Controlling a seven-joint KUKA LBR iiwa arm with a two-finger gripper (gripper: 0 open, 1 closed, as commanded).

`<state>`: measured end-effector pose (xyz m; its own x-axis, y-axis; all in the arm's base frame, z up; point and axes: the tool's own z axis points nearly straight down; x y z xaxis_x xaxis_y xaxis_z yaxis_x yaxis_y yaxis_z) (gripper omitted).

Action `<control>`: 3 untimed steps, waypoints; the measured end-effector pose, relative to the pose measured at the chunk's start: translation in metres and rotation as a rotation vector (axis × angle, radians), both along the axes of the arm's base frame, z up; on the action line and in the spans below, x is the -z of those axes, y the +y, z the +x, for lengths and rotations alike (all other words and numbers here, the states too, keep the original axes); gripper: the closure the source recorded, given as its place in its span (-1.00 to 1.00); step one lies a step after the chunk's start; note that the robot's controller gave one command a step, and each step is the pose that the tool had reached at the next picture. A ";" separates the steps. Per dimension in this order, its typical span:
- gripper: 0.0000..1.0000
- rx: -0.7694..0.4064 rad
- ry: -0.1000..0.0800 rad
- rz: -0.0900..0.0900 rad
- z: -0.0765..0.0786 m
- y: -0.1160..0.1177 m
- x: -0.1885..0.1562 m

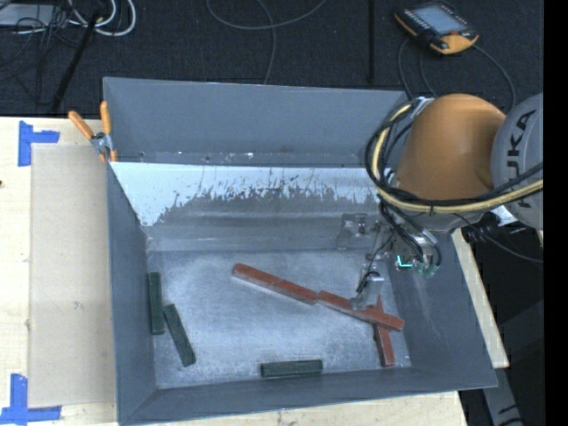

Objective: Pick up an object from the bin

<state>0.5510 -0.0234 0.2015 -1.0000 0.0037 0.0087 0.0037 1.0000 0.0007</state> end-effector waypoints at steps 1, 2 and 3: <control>-1.00 0.000 -0.008 -0.001 0.002 0.000 -0.004; -1.00 0.032 -0.015 0.000 -0.006 0.001 0.042; -1.00 0.059 -0.005 -0.001 -0.008 0.003 0.063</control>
Offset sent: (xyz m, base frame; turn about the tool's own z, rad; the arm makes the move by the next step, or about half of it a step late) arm -0.0194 0.0021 -0.1100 0.0805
